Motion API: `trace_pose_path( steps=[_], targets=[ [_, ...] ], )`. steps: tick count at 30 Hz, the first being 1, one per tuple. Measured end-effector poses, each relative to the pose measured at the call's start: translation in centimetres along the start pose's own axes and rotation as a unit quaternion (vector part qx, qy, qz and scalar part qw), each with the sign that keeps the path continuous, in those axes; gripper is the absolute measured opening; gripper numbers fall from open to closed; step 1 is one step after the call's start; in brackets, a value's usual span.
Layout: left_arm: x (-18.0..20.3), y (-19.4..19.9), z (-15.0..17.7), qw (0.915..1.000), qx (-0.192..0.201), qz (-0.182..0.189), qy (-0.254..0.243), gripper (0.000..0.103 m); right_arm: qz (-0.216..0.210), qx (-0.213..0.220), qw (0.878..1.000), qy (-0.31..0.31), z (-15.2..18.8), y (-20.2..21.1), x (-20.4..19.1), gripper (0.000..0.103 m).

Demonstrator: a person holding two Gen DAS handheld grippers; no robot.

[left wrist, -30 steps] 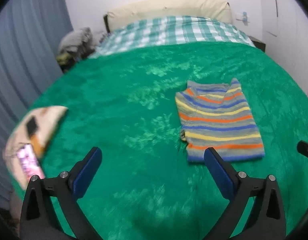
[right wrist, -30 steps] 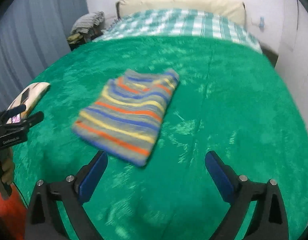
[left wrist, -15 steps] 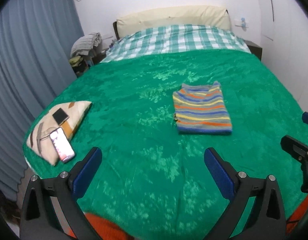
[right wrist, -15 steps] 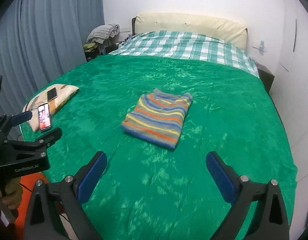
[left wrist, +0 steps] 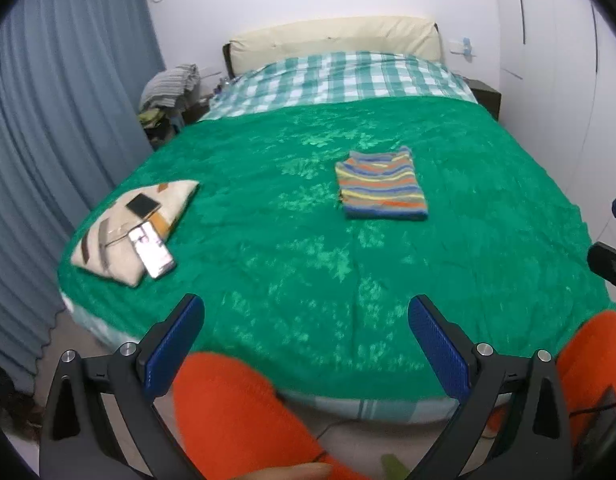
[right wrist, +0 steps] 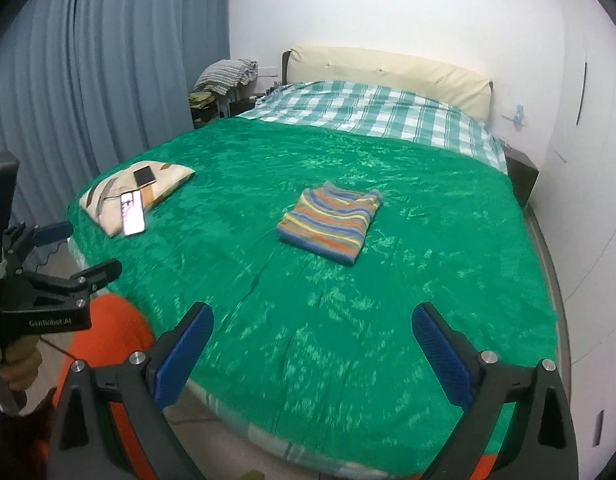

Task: Fold small clothes

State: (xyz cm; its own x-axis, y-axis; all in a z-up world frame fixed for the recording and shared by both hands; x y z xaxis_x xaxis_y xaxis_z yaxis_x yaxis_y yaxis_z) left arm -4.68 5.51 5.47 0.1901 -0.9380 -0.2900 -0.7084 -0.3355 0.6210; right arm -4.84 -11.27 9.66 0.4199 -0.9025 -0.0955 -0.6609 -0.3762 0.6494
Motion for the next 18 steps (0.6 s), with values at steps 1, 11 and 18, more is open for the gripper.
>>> trace_pose_path(
  steps=[1,11,18],
  targets=[
    [-0.2,0.4,0.4,1.0000,-0.003,0.000,0.002,0.102,0.000,-0.002,1.000,-0.002,0.5,0.8,-0.6,0.099],
    [-2.2,5.1,3.7,0.9996,-0.002,0.014,0.023,0.102,0.033,-0.017,0.999,-0.002,4.1,6.5,-5.1,0.099],
    [-2.3,6.0,2.9,0.9990,0.024,0.026,0.028,0.102,0.060,0.008,0.998,0.000,4.0,7.8,-5.0,0.099]
  ],
)
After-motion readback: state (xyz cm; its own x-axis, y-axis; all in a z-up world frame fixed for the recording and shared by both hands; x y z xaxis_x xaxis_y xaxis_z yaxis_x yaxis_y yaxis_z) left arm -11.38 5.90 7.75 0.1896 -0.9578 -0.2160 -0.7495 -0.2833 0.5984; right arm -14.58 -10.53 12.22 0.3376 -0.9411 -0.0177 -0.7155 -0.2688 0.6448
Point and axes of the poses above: each gripper's, at about its wrist camera, not at the fingertips, and y roughly against the way its jaws point, x to its right, z to its underside, the point moved 2 cm from there along -y, roughly the way its jaws point, and after that the axes turned 12 degrees about -z, right-handed, at the moved point
